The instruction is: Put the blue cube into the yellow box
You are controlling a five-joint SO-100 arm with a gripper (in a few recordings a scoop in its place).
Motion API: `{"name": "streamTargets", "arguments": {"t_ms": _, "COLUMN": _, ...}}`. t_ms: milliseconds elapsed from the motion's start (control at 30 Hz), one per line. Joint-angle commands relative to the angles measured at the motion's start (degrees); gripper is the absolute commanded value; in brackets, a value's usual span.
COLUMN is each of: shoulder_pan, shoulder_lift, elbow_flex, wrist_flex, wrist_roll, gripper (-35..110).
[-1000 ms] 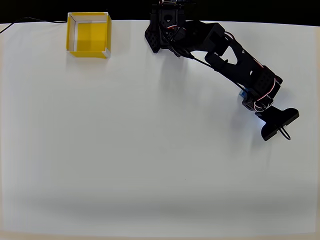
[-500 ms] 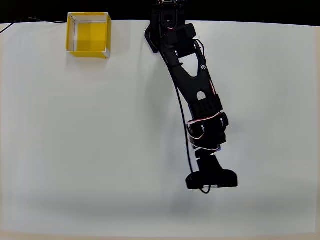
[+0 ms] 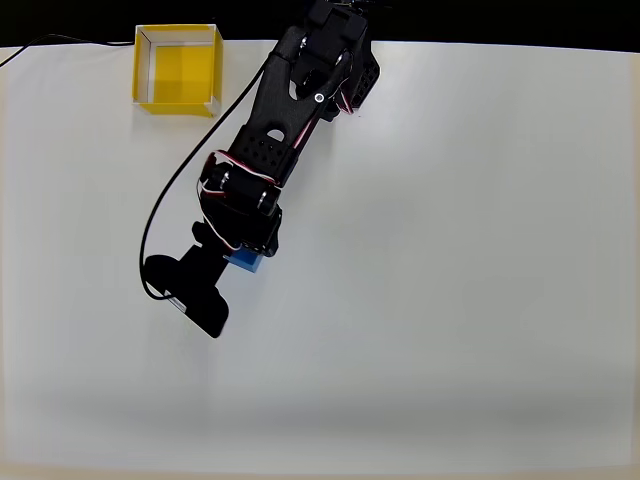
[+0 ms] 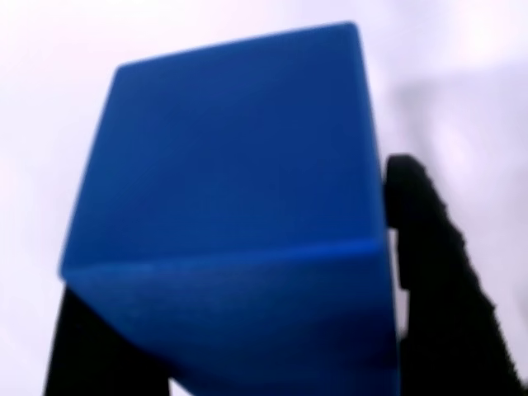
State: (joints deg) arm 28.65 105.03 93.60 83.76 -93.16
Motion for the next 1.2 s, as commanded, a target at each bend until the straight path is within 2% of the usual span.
{"name": "streamTargets", "arguments": {"t_ms": 0, "shoulder_pan": 13.1, "shoulder_lift": 12.4, "elbow_flex": -0.3, "wrist_flex": 4.2, "wrist_roll": -2.3, "gripper": 9}}
{"name": "streamTargets", "arguments": {"t_ms": 267, "shoulder_pan": 32.1, "shoulder_lift": 18.9, "elbow_flex": 1.1, "wrist_flex": 14.2, "wrist_roll": -4.7, "gripper": 9}}
{"name": "streamTargets", "arguments": {"t_ms": 533, "shoulder_pan": 48.8, "shoulder_lift": 25.5, "elbow_flex": 9.9, "wrist_flex": 14.6, "wrist_roll": -11.1, "gripper": 9}}
{"name": "streamTargets", "arguments": {"t_ms": 800, "shoulder_pan": 58.2, "shoulder_lift": 26.4, "elbow_flex": 18.6, "wrist_flex": 5.7, "wrist_roll": -13.8, "gripper": 9}}
{"name": "streamTargets", "arguments": {"t_ms": 1167, "shoulder_pan": 58.9, "shoulder_lift": 17.4, "elbow_flex": 23.6, "wrist_flex": -9.8, "wrist_roll": -11.2, "gripper": 9}}
